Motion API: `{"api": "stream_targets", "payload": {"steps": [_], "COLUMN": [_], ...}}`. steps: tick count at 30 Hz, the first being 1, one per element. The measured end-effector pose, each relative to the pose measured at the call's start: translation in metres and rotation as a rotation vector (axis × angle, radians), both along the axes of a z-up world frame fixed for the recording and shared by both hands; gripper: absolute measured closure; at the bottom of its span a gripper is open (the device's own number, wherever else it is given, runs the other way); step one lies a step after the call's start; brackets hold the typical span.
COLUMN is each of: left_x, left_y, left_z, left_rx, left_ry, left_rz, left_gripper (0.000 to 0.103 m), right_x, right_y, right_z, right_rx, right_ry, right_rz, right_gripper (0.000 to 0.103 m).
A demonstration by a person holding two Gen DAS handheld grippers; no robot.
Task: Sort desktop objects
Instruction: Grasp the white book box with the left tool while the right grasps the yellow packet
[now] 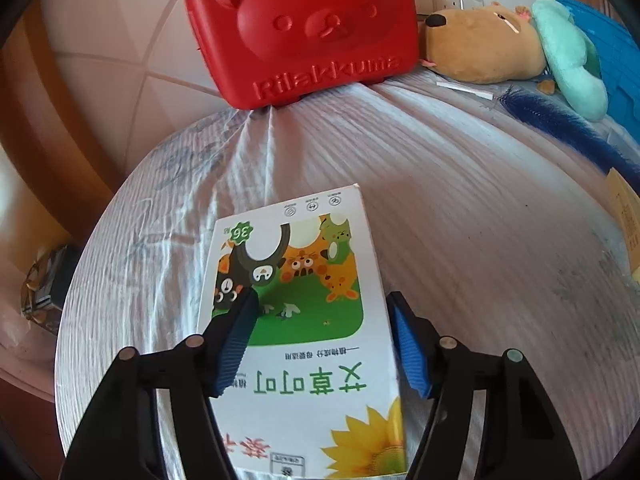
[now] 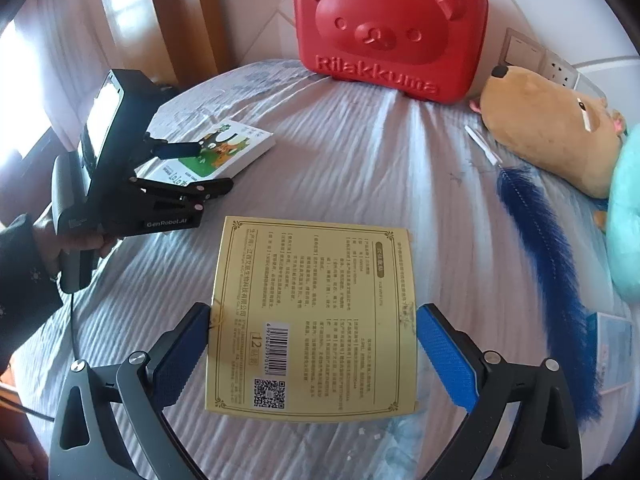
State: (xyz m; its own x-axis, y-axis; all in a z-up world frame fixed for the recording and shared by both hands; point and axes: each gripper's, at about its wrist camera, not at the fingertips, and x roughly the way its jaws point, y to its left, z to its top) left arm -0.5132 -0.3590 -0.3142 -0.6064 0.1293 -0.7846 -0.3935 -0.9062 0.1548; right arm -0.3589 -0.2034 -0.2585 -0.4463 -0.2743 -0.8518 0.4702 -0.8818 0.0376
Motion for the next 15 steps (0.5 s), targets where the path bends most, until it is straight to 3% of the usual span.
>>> {"api": "stream_targets", "payload": {"steps": [5, 9, 15], "left_x": [0.001, 0.014, 0.023], "left_y": [-0.022, -0.027, -0.038], "left_z": [0.012, 0.028, 0.044], "left_rx": [0.028, 0.034, 0.024], "left_ry": [-0.026, -0.03, -0.027], "left_rz": [0.045, 0.044, 0.04], "left_gripper": [0.046, 0.061, 0.073], "right_x": [0.001, 0.001, 0.003], "right_y": [0.0, -0.004, -0.011], "right_z": [0.003, 0.003, 0.008], "right_rx": [-0.016, -0.026, -0.036], "right_ry": [0.001, 0.0, 0.007], "right_rz": [-0.002, -0.001, 0.01], "right_gripper": [0.001, 0.001, 0.001]}}
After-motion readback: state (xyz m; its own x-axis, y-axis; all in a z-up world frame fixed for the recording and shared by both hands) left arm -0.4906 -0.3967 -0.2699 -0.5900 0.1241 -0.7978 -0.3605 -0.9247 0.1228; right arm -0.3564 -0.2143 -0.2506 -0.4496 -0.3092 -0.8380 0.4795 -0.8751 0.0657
